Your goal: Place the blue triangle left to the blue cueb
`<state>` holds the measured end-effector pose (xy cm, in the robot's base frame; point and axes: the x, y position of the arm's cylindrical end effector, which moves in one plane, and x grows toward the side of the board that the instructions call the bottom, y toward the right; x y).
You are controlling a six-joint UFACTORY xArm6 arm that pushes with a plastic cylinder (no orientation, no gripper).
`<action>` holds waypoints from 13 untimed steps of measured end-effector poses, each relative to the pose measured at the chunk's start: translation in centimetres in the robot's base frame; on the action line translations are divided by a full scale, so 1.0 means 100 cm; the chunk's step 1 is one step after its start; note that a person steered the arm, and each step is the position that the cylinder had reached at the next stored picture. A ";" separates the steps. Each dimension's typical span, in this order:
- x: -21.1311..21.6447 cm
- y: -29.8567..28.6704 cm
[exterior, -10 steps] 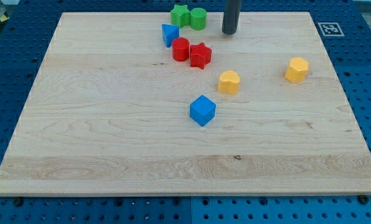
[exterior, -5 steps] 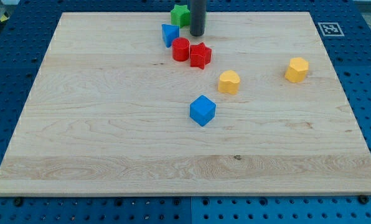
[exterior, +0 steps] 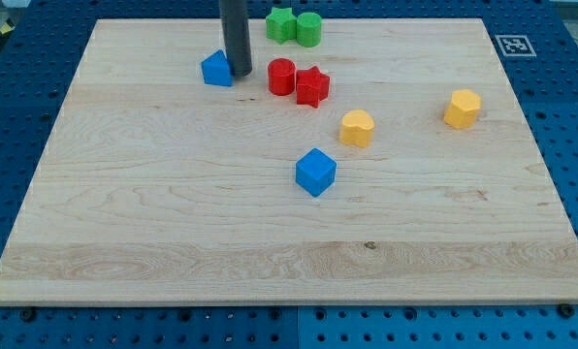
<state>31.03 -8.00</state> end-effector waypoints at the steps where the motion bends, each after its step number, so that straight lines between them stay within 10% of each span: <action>1: 0.010 -0.011; 8: -0.070 -0.037; 13: 0.092 -0.078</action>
<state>40.23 -15.77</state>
